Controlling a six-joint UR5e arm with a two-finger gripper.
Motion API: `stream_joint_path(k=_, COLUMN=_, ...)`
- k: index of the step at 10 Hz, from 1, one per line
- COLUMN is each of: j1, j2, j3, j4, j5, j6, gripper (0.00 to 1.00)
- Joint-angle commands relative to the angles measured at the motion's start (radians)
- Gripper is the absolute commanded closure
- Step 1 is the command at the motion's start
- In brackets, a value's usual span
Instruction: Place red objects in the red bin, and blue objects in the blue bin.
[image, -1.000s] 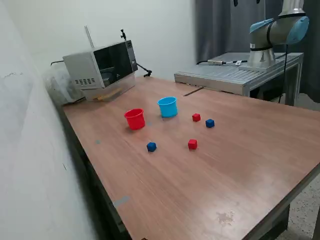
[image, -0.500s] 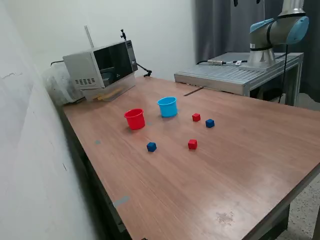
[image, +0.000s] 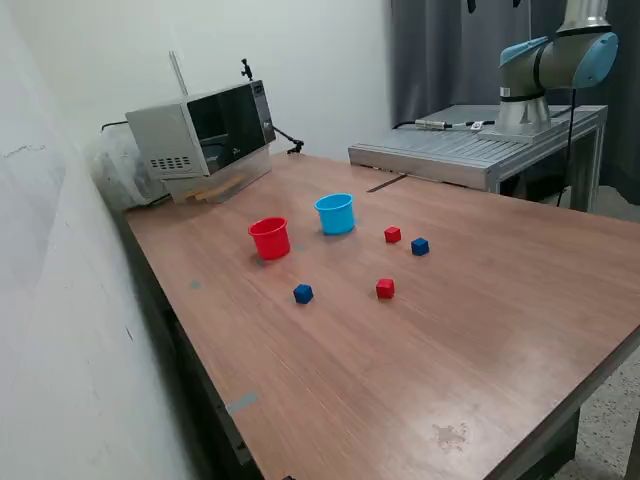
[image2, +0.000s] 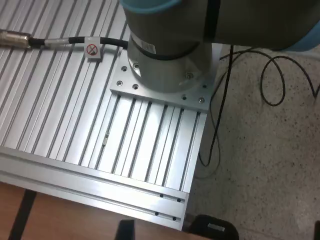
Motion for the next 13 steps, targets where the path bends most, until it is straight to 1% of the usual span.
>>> stream_joint_path(k=1, j1=-0.005, j2=0.000, j3=-0.005, j4=0.003, j5=-0.002, j6=0.002, gripper=0.00)
stream_joint_path(k=2, j1=-0.017, j2=0.009, j3=-0.018, j4=0.006, j5=0.000, j6=-0.003, gripper=0.00)
stream_joint_path(k=4, j1=0.001, j2=-0.014, j3=0.006, j4=0.012, j5=0.002, j6=-0.002, gripper=0.00)
stream_joint_path(k=6, j1=-0.021, j2=-0.031, j3=0.014, j4=0.012, j5=-0.006, j6=0.003, gripper=0.00)
stream_joint_path(k=7, j1=-0.005, j2=-0.032, j3=0.005, j4=0.012, j5=-0.008, j6=-0.005, gripper=0.00)
stream_joint_path(k=8, j1=0.074, j2=-0.032, j3=0.008, j4=0.011, j5=0.001, j6=0.000, gripper=0.00)
stream_joint_path(k=9, j1=0.200, j2=-0.031, j3=0.006, j4=0.003, j5=0.008, j6=0.008, gripper=0.00)
stream_joint_path(k=10, j1=0.256, j2=-0.025, j3=-0.008, j4=-0.017, j5=0.005, j6=-0.006, gripper=0.00)
stream_joint_path(k=11, j1=0.279, j2=-0.032, j3=0.003, j4=-0.017, j5=0.008, j6=-0.006, gripper=0.00)
stream_joint_path(k=12, j1=0.351, j2=-0.029, j3=-0.012, j4=-0.040, j5=0.003, j6=0.014, gripper=0.00)
stream_joint_path(k=13, j1=0.327, j2=0.039, j3=-0.109, j4=-0.073, j5=0.002, j6=0.021, gripper=0.00)
